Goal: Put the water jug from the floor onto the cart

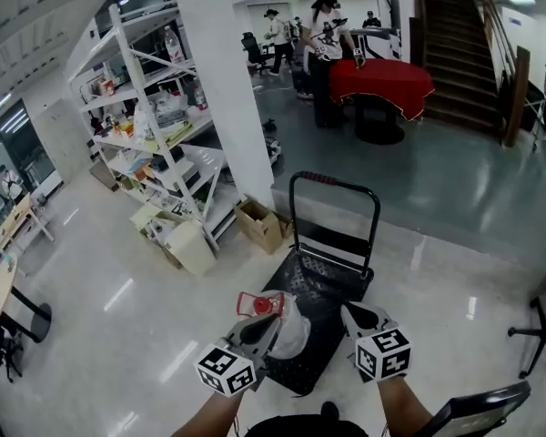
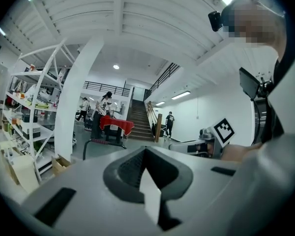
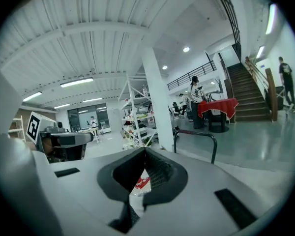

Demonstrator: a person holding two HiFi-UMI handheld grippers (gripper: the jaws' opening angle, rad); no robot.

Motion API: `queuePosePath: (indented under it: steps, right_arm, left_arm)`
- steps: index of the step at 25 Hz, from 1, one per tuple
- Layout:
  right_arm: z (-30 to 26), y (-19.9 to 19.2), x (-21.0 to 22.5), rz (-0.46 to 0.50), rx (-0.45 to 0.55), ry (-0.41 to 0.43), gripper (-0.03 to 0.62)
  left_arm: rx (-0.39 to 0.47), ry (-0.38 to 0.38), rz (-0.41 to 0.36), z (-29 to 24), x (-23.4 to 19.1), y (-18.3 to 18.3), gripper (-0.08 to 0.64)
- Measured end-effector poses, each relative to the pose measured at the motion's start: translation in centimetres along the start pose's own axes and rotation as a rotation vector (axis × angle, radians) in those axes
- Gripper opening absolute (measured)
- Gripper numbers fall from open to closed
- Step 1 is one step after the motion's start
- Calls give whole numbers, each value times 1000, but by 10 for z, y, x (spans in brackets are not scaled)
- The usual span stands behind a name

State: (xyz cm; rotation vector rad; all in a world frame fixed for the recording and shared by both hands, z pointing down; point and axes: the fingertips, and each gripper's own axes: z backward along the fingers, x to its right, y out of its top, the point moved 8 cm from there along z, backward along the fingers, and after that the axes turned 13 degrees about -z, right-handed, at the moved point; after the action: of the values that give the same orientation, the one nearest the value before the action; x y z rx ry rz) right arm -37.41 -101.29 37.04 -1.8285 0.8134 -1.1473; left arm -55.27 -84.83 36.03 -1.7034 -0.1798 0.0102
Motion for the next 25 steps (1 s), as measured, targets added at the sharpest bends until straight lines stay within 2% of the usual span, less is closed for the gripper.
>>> queuePosePath:
  steps: [4, 9, 13, 16, 21, 25]
  right_arm:
    - [36, -5, -30, 44, 57, -52, 2]
    - [80, -54, -88, 157, 13, -157, 3]
    - [110, -91, -129, 139, 9, -201, 3]
    - [143, -115, -155, 151, 2, -242, 3]
    - [225, -142, -193, 109, 55, -250, 3]
    - [300, -178, -206, 87, 103, -315, 3]
  left_arm:
    - [34, -36, -18, 29, 16, 5, -9]
    - [103, -95, 0, 85, 42, -12, -9]
    - [159, -141, 47, 127, 58, -35, -9]
    - [142, -206, 83, 150, 87, -44, -9]
    - [133, -265, 72, 179, 147, -28, -9]
    - [133, -275, 44, 206, 207, -19, -9]
